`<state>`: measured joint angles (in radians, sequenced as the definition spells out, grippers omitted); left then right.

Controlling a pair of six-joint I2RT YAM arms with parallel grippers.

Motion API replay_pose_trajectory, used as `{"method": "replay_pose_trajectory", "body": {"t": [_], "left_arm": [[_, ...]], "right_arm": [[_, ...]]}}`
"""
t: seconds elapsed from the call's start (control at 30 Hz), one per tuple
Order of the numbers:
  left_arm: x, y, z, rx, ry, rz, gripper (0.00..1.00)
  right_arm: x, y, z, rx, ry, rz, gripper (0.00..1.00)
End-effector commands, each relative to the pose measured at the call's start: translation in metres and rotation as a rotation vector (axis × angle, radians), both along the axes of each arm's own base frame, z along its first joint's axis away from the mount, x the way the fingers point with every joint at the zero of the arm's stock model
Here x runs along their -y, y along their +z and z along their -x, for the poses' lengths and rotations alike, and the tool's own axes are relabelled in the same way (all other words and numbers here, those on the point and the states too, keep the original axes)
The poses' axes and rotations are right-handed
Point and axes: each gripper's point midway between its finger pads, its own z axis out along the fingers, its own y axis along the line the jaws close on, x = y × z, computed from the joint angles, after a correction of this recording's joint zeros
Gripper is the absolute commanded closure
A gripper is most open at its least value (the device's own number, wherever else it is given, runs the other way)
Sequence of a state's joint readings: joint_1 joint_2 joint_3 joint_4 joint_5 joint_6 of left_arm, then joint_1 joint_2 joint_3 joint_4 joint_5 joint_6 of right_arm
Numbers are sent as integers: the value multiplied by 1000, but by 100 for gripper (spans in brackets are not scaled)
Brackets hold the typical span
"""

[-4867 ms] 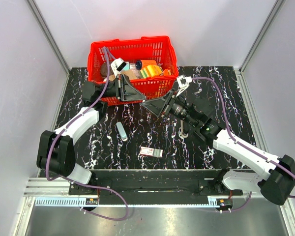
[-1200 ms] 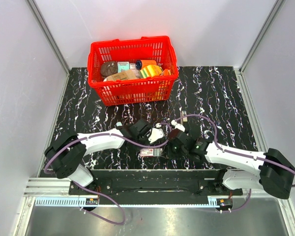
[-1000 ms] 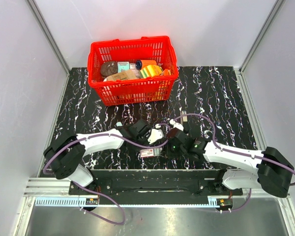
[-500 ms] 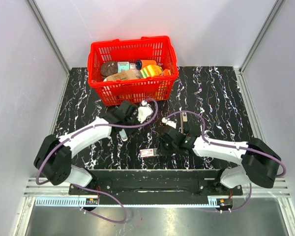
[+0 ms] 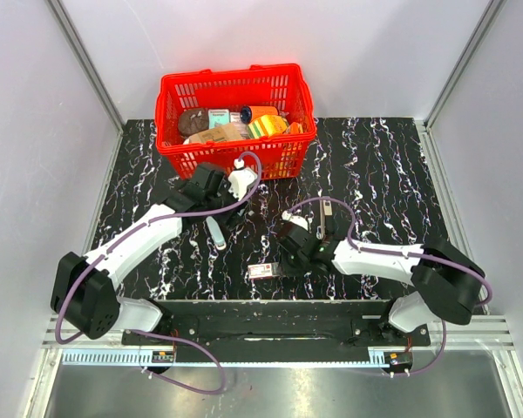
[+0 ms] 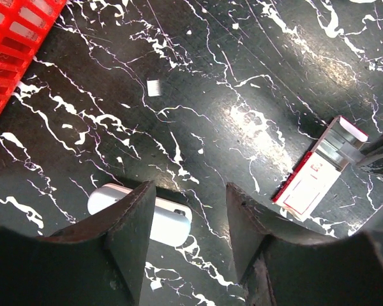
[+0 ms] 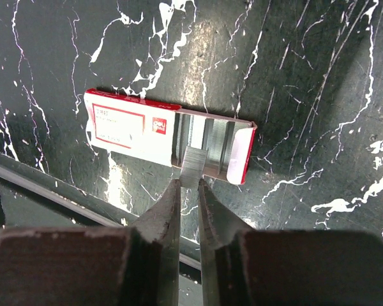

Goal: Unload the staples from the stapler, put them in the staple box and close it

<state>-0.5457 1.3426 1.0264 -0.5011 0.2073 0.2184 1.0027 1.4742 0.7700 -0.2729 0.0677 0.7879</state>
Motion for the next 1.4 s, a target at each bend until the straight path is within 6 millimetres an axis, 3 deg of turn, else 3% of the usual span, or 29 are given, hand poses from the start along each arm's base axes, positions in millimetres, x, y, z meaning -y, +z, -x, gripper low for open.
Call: {"method": "replay_pose_trajectory", "body": {"t": [0.0, 0.87, 1.17, 1.37], "left_arm": [[6, 15, 0, 12, -6, 54, 47], [3, 22, 2, 34, 3, 63, 47], [3, 23, 3, 34, -1, 66, 47], [4, 24, 3, 36, -3, 67, 47]], "right_arm": [[-18, 13, -12, 55, 14, -36, 94], [-21, 4, -13, 34, 31, 4, 83], [-20, 6, -13, 36, 30, 6, 68], [-22, 14, -14, 45, 36, -8, 65]]}}
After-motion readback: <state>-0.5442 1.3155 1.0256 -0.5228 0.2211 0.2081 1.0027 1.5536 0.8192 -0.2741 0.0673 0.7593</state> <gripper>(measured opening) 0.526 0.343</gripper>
